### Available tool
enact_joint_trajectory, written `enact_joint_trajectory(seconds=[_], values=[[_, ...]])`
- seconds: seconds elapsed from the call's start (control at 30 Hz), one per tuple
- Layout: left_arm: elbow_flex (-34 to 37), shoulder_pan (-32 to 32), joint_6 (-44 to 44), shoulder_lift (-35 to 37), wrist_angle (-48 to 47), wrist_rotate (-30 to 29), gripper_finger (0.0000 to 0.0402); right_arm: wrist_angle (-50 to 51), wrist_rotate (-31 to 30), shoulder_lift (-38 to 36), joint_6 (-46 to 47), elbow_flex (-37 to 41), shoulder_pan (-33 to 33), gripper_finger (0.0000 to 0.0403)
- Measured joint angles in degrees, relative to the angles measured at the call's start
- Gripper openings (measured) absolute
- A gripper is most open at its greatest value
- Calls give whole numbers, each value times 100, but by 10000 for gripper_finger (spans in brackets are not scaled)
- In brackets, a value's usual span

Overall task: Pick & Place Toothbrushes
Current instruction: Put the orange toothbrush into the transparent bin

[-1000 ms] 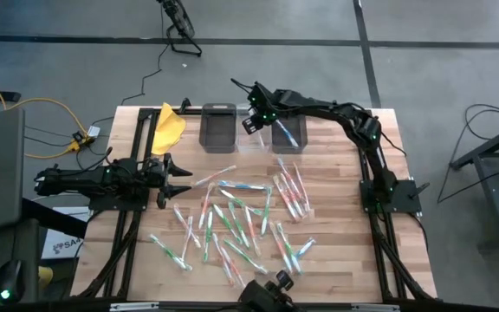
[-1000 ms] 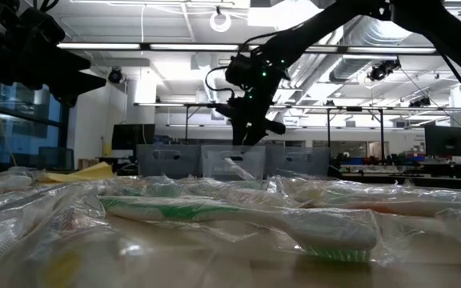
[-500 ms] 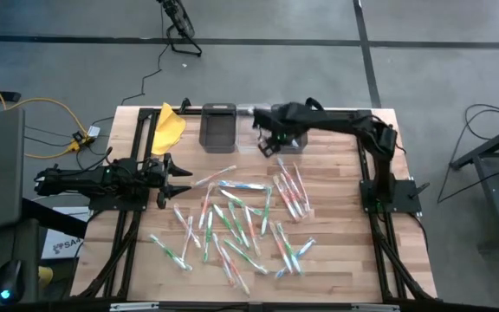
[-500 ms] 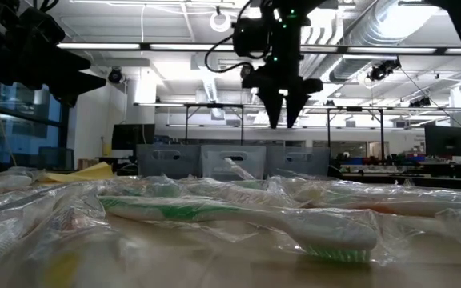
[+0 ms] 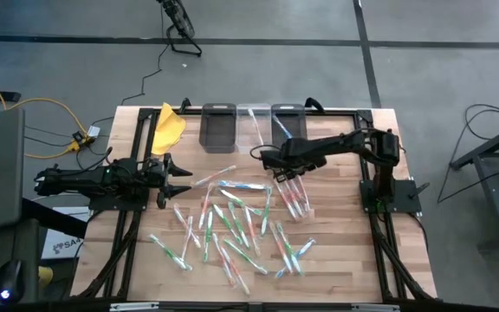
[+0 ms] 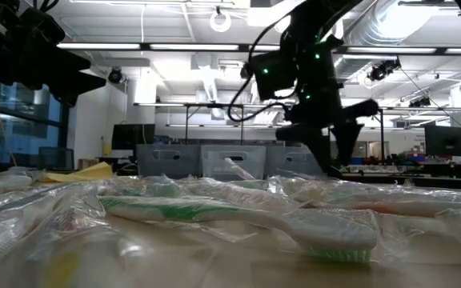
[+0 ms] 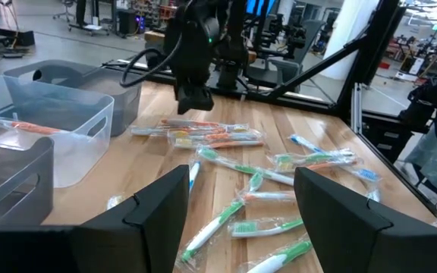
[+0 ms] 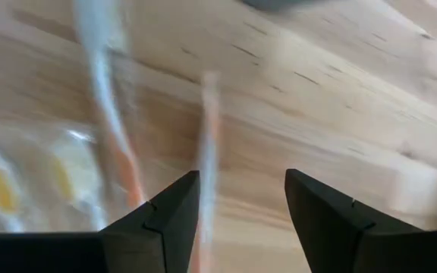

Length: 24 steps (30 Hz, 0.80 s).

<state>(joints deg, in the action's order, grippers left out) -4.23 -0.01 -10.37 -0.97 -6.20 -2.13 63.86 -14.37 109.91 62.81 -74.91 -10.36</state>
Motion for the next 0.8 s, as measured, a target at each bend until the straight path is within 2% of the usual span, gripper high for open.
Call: enact_joint_trajectory(seconds=[0.07,0.3,0.53,0.67,0.8], values=[[0,0,1,-1,0,0,232,-435,55,-75,2,166,-27,187],[0,0,1,-2,0,0,232,-792,30,-156,152,786,-52,187],[0,0,0,0,0,0,232,-1425,109,-202,-271,1272,-50,181],[0,0,0,-1,0,0,232,-1582,96,-222,-854,1292,-50,138],[0,0,2,0,0,0,232,-1728,129,-278,-1509,1301,-93,69]])
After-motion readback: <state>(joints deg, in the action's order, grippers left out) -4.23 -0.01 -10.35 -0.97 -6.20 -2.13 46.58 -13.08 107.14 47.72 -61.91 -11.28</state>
